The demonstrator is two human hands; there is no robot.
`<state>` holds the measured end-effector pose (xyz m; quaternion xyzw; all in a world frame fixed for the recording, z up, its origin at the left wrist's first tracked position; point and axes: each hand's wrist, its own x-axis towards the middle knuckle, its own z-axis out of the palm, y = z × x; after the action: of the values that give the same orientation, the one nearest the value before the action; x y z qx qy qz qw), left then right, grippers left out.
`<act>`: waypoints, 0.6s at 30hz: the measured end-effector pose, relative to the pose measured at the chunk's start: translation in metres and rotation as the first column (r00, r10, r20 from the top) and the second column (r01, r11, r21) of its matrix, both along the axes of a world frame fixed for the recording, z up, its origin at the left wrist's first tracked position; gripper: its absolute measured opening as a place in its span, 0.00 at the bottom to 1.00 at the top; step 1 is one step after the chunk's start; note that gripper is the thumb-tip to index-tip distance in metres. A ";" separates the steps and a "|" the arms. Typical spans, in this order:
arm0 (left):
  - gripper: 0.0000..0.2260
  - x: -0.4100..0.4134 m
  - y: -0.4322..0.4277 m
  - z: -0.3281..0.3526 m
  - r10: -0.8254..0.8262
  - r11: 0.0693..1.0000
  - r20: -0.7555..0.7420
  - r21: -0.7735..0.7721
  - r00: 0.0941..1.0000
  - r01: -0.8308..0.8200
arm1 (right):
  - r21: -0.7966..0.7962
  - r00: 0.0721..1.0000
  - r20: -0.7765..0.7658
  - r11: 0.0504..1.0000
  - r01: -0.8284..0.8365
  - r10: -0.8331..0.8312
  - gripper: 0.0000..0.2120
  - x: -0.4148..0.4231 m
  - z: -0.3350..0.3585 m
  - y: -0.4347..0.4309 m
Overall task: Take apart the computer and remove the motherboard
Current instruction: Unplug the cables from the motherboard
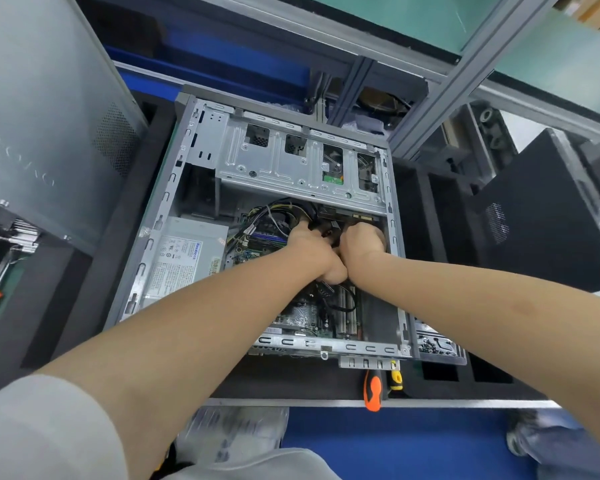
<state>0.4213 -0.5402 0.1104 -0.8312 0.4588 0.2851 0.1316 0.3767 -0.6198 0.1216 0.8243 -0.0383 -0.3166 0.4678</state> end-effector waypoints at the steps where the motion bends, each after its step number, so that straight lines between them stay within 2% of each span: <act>1: 0.35 0.000 0.000 -0.001 0.001 1.000 0.006 -0.015 1.000 -0.001 | -0.007 1.000 -0.005 1.000 -0.009 0.009 0.13 0.000 0.000 0.000; 7: 0.35 -0.001 0.001 0.001 0.017 0.999 0.005 -0.029 1.000 -0.017 | -0.004 0.999 0.010 1.000 -0.030 0.030 0.14 0.000 0.000 0.000; 11: 0.34 -0.002 0.002 0.001 0.009 0.999 0.008 -0.032 1.000 -0.008 | 0.001 0.998 -0.016 0.998 -0.056 0.056 0.21 -0.003 0.006 0.001; 15: 0.35 -0.001 0.002 0.001 0.009 0.999 0.010 -0.032 1.000 -0.009 | 0.005 1.000 0.005 1.000 -0.003 0.003 0.14 -0.002 0.005 0.002; 18: 0.34 -0.002 0.002 0.001 -0.001 1.000 0.010 -0.024 1.000 0.002 | 0.000 1.000 0.014 1.000 -0.003 0.003 0.13 -0.002 0.006 0.002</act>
<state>0.4195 -0.5384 0.1111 -0.8337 0.4622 0.2754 0.1240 0.3748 -0.6175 0.1274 0.8265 -0.0402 -0.3103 0.4680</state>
